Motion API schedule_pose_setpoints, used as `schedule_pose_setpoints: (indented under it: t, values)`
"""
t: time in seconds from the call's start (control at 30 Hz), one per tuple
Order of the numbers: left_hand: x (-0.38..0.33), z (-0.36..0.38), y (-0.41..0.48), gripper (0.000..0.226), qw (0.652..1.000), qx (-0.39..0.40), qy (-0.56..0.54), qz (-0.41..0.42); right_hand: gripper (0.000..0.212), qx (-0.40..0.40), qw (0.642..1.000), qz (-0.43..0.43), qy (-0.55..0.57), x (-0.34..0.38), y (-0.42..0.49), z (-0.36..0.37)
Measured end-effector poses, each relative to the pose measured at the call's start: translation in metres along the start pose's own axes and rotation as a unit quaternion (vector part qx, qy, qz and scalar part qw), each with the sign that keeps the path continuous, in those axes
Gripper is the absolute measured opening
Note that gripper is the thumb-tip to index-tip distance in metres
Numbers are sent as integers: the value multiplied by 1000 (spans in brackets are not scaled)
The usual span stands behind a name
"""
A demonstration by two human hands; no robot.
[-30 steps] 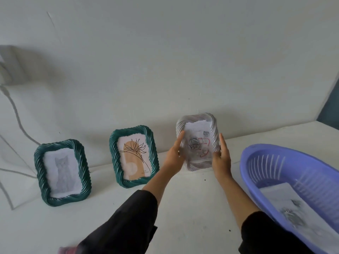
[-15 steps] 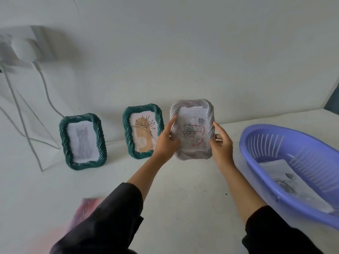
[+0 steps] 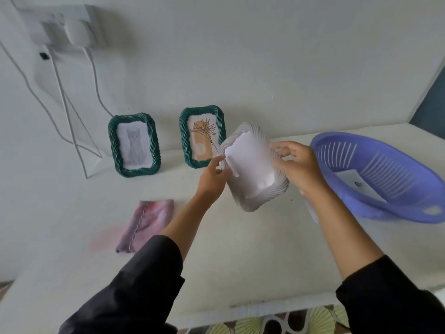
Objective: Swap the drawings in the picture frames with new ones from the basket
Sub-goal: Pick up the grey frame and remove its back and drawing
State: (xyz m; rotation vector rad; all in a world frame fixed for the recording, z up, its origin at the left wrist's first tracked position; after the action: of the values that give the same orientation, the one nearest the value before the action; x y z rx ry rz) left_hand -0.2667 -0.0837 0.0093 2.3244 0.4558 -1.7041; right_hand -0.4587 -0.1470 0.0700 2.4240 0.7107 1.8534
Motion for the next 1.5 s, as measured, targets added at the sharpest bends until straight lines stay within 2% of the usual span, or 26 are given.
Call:
schedule_pose_setpoints:
  t: [0.13,0.2,0.27,0.4,0.5,0.6,0.73,0.83,0.97,1.13,1.33,1.4,1.5]
  values:
    - [-1,9,-22,48,997,-32,-37,-64,33,36,988,-17,-152,35,-17,7]
    - [-7,18,-29,62,996,-21,-49,-73,29,41,979,-24,-198,49,-24,11]
    - [-15,26,-33,59,993,-4,-95,-75,21,56,965,-46,-251,61,-32,20]
    - [-24,31,-30,42,966,2,-231,-118,2,184,918,-68,-344,68,-50,55]
    - [-19,22,-27,52,962,-59,-237,-122,11,282,901,-79,-321,64,-60,76]
    - [-11,10,-27,58,966,-96,-216,-101,15,316,913,-75,-246,59,-59,76]
    - [14,-7,-28,46,975,-127,-143,-110,13,267,959,-50,-79,43,-36,52]
    - [29,-11,-32,40,982,-146,-51,-111,13,267,956,-20,-122,12,-24,50]
    - [46,-7,-34,37,981,-143,47,-118,21,361,912,32,-190,-33,-35,74]
    - [52,-1,-38,44,969,-122,182,-113,27,360,906,5,-221,-56,-44,85]
    - [54,-2,-30,37,956,-96,256,-108,23,385,896,1,-219,-68,-41,89]
    - [56,-8,-26,34,953,-105,263,-110,19,374,906,5,-199,-69,-32,83]
    - [56,-19,-15,31,951,-116,268,-101,14,280,939,11,-201,-75,0,64]
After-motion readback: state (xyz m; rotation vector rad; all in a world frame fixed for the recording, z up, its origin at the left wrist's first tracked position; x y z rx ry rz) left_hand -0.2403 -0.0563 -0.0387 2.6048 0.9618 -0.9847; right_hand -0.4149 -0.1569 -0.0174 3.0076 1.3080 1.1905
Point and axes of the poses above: each hand's wrist, its own y-axis towards the middle knuckle, its own z-axis out of the palm, x = y × z, the point moved 8 cm from there along y, towards the middle knuckle, and after that the axes turned 6 degrees about x, right-handed, at the moved point
